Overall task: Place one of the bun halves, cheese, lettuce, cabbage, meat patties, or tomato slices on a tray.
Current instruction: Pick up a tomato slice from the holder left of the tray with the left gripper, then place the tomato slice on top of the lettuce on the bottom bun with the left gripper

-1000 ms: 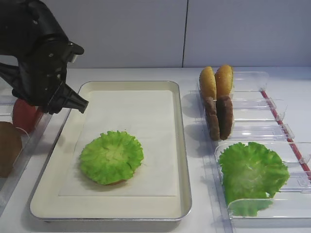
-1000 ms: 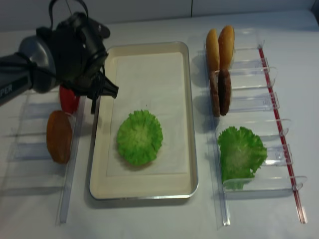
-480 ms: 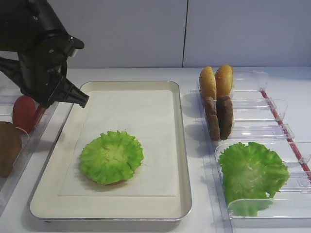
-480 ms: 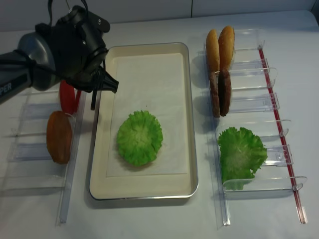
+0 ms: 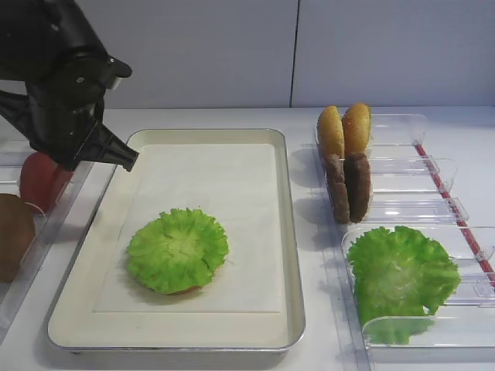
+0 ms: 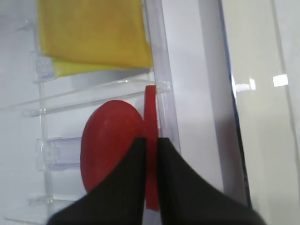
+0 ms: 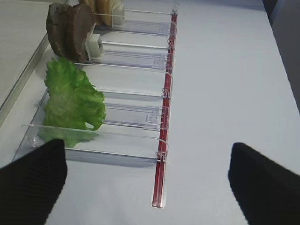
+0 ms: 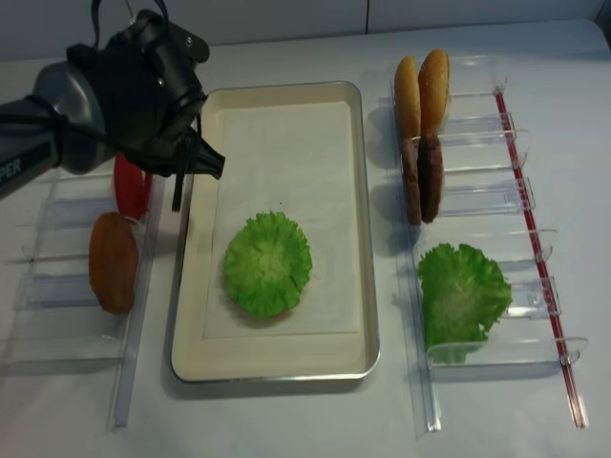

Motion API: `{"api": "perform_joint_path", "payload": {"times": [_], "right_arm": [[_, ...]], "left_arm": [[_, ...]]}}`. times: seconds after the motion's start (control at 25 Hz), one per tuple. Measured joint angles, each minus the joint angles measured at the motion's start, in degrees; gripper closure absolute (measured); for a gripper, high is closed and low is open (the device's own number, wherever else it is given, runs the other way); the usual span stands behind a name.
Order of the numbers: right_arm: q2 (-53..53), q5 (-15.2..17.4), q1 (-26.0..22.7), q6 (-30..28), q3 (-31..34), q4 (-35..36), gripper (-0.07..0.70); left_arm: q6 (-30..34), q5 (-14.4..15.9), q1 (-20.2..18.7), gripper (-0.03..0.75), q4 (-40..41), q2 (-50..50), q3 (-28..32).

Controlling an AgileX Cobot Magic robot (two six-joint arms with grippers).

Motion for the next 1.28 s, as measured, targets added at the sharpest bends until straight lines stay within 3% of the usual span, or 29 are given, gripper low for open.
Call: {"api": "perform_joint_path", "payload": {"times": [0.24, 0.44, 0.64, 0.8, 1.0, 1.2, 1.28], "right_arm": [[0.0, 0.0, 0.0, 0.0, 0.0, 0.0, -0.061], [0.0, 0.0, 0.0, 0.0, 0.0, 0.0, -0.061], [0.0, 0.0, 0.0, 0.1, 0.0, 0.0, -0.061], [0.0, 0.0, 0.0, 0.1, 0.0, 0.0, -0.061], [0.0, 0.0, 0.0, 0.1, 0.0, 0.0, -0.061], [0.0, 0.0, 0.0, 0.1, 0.0, 0.0, -0.061], [0.0, 0.0, 0.0, 0.1, 0.0, 0.0, -0.061]], "left_arm": [[0.0, 1.62, 0.0, 0.672, -2.35, -7.02, 0.0], [0.69, 2.61, -2.24, 0.673, -6.2, -16.82, 0.0], [1.4, 2.4, -3.87, 0.673, -13.67, -25.47, 0.13], [2.24, -1.65, -3.86, 0.673, -21.25, -31.24, 5.55], [8.56, -8.58, -3.86, 0.673, -33.76, -35.01, 14.69], [18.03, -14.43, -3.86, 0.673, -46.4, -35.23, 16.91], [20.41, -15.47, -2.49, 0.673, -50.98, -35.23, 17.83]]}}
